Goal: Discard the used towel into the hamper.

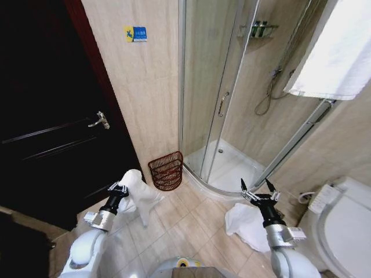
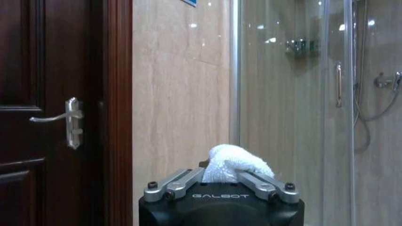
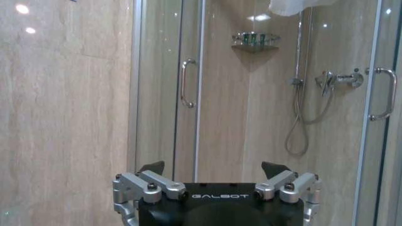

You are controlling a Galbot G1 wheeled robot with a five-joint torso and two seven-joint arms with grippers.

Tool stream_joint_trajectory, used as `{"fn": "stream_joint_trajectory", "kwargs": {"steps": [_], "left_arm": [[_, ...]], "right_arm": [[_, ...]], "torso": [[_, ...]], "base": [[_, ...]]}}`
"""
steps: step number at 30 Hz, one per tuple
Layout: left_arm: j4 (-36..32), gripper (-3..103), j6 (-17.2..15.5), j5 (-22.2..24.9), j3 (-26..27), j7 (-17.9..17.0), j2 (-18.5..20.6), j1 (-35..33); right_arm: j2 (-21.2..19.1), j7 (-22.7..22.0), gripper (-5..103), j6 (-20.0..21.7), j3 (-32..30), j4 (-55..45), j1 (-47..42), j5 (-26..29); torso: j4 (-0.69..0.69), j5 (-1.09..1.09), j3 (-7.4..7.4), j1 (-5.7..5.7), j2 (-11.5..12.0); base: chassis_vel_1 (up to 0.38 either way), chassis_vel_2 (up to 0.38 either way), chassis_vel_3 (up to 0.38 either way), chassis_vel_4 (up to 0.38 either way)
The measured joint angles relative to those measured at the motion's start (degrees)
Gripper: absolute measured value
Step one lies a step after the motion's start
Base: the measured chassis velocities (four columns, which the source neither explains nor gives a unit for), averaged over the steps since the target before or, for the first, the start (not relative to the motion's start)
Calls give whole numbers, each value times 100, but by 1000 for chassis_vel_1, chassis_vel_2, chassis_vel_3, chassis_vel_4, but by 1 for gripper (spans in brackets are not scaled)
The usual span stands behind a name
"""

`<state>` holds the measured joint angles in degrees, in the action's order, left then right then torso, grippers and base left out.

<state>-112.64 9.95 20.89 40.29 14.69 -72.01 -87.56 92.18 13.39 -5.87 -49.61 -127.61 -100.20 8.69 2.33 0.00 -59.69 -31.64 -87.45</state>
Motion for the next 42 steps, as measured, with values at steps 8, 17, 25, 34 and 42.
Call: {"fn": "stream_joint_trajectory", "kwargs": {"steps": [8, 17, 25, 34, 42], "left_arm": [[61, 2, 15, -72, -57, 53, -31, 68], [57, 2, 21, -98, -73, 109, -52, 113], [89, 2, -1, -109, -153, 134, -59, 189], [110, 2, -27, -145, -250, 164, -76, 259], [154, 2, -41, -183, -304, 165, -105, 330]], "right_arm": [[-3, -8, 100, -37, -26, 35, -9, 11], [-3, -24, 100, -49, -43, 15, -18, 40], [-4, -30, 100, -79, -49, 43, -30, 63], [-4, -41, 100, -81, -65, 71, 7, 87], [-4, -45, 100, -88, -63, 107, -3, 102]], "torso": [[0, 0, 0, -1, 1], [0, 0, -1, -2, 2], [1, 0, 0, -1, 1], [0, 0, 0, -1, 1], [0, 0, 0, -1, 1]], "base": [[-48, 59, 65, -59], [-79, 82, 77, -81], [-47, 52, 53, -60], [-65, 54, 58, -65], [-49, 80, 68, -54]]}}
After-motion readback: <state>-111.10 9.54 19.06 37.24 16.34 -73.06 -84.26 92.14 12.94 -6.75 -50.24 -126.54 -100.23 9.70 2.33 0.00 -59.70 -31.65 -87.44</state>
